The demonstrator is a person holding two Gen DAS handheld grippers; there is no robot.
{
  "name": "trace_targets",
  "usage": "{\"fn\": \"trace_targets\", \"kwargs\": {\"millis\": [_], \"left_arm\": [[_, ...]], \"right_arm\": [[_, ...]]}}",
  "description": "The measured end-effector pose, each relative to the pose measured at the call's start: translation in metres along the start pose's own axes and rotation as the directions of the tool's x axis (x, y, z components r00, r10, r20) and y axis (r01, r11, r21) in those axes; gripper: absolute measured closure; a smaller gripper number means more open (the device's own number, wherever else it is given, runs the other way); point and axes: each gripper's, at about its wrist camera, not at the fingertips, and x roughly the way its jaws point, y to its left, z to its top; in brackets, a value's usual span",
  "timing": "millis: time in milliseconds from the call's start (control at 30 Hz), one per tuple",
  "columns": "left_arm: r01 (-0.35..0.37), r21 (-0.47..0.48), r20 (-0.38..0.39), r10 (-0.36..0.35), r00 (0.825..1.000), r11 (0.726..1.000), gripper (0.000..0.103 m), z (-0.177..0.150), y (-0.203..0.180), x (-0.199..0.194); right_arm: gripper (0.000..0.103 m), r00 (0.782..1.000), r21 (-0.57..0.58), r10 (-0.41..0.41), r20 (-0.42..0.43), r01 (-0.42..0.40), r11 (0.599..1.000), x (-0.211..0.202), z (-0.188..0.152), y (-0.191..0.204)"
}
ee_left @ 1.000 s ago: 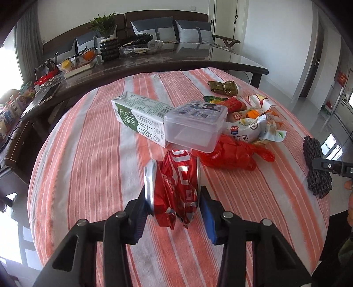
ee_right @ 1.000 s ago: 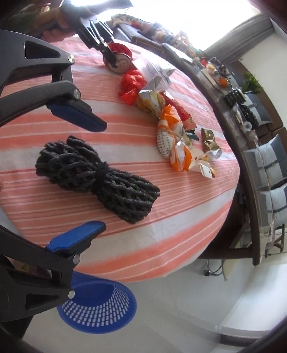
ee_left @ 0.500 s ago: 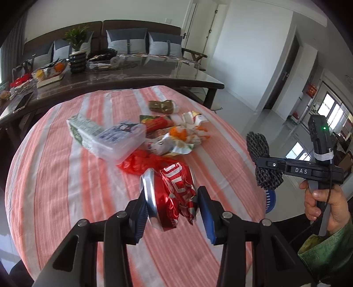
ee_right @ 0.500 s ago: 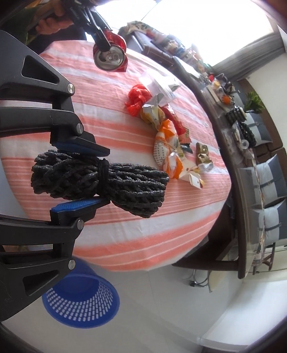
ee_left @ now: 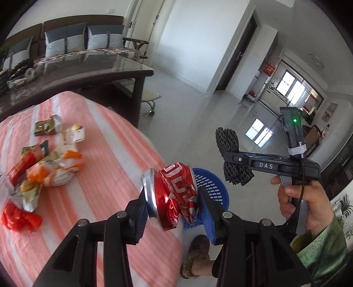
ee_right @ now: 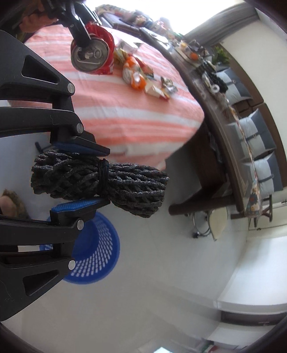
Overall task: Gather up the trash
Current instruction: 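Carry the can and rope to the blue wastebasket and release both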
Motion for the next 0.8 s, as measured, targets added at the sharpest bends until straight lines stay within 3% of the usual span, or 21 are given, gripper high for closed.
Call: {"fn": "trace_targets", "kwargs": {"millis": [233, 400, 600, 800], "left_arm": [[0.086, 0.036, -0.086, -0.083, 0.993, 0.996, 0.060, 0.024, -0.054, 0.092], [0.100, 0.028, -0.152, -0.095, 0.984, 0.995, 0.060, 0.029, -0.070, 0.159], [0.125, 0.009, -0.202, -0.121, 0.972, 0.992, 0.059, 0.030, -0.083, 0.216], [0.144, -0.018, -0.229, -0.145, 0.963, 0.989, 0.058, 0.026, -0.084, 0.244]], "right_arm": [[0.064, 0.987, 0.040, -0.145, -0.075, 0.148, 0.988, 0.022, -0.002, -0.087], [0.064, 0.982, 0.099, -0.172, -0.076, 0.179, 0.979, 0.039, -0.016, -0.127], [0.063, 0.982, 0.185, -0.148, -0.113, 0.168, 0.968, 0.054, -0.026, -0.171], [0.062, 0.991, 0.273, -0.083, -0.109, 0.110, 0.956, 0.060, -0.030, -0.200]]}}
